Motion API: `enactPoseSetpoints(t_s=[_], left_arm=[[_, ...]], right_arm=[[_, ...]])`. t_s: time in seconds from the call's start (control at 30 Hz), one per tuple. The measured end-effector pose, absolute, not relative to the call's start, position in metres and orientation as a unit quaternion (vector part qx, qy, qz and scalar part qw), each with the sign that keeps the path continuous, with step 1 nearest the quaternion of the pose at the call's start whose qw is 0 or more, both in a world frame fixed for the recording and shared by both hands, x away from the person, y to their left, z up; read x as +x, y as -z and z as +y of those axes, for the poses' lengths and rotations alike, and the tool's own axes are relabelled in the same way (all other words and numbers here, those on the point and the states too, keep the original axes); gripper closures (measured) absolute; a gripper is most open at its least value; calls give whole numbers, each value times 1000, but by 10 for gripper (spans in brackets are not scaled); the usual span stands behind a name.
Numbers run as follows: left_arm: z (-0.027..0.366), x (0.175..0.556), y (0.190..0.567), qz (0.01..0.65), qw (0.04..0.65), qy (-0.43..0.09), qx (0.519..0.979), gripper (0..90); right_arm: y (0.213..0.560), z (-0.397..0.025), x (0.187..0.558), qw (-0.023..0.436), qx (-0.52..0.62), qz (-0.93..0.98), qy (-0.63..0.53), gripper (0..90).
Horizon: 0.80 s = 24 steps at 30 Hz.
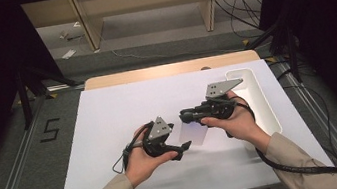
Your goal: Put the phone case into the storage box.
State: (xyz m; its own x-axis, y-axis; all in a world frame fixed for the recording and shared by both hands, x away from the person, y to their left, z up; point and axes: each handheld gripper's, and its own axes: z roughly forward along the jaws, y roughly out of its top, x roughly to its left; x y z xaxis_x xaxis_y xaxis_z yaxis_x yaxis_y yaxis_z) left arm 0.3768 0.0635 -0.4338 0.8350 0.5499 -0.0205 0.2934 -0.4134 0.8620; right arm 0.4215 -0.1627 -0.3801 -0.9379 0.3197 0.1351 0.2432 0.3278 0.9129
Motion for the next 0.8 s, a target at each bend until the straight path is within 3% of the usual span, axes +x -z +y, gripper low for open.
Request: enactPoseSetpoints(t_s=[0.7, 0.8], left_arm=[[64, 380, 438, 262, 466, -134, 834, 150], [64, 381, 439, 264, 458, -138, 838, 109]], right_arm=[[378, -159, 419, 23, 160, 815, -556, 800], [378, -159, 418, 21, 160, 815, -557, 800]])
